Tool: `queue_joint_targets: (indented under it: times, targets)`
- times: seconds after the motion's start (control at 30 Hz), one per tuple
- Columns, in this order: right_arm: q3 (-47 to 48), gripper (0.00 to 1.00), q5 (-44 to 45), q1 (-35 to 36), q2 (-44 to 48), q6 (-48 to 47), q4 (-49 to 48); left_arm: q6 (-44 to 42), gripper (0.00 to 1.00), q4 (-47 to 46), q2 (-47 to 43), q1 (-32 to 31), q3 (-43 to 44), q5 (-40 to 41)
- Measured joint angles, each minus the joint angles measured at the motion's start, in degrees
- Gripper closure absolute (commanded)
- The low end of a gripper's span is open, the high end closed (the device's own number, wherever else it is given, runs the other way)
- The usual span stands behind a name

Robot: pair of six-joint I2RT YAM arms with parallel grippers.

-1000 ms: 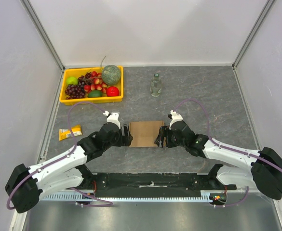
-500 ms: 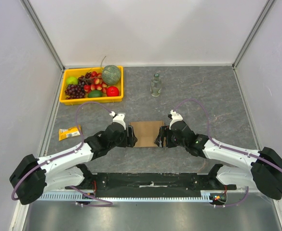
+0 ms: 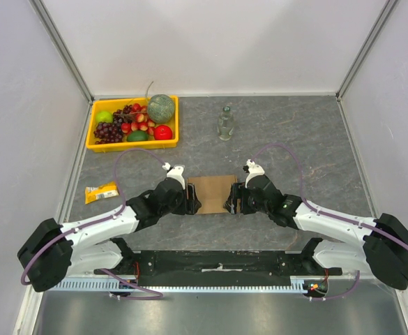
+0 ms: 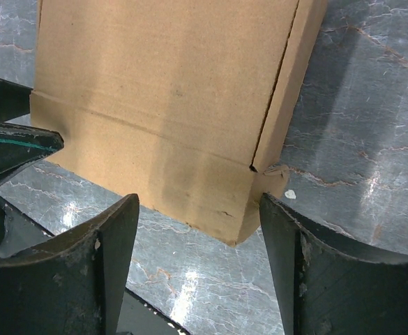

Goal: Fold the paper box

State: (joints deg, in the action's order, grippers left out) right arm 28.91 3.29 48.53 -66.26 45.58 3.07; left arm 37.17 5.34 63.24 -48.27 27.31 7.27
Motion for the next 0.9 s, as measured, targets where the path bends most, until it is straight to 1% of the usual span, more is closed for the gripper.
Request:
queue_joint_targets:
  times: [0.3, 0.57, 0.73, 0.9]
  targets:
    - [0.0, 0.25, 0.0, 0.0, 0.3, 0.0, 0.0, 1.0, 0.38, -1.2, 1.4, -0.2, -0.7, -1.5]
    - [-0.3, 0.28, -0.1, 0.0, 0.4, 0.1, 0.0, 1.3, 0.39, -1.3, 1.4, -0.4, -0.8, -1.8]
    - [-0.4, 0.35, -0.1, 0.0, 0.4, 0.1, 0.0, 1.3, 0.39, -1.6, 1.7, -0.4, -0.8, -1.7]
    - [-0.4, 0.38, -0.4, 0.0, 0.4, 0.1, 0.0, 1.3, 0.4, -1.7, 2.0, -0.3, -0.8, -1.7]
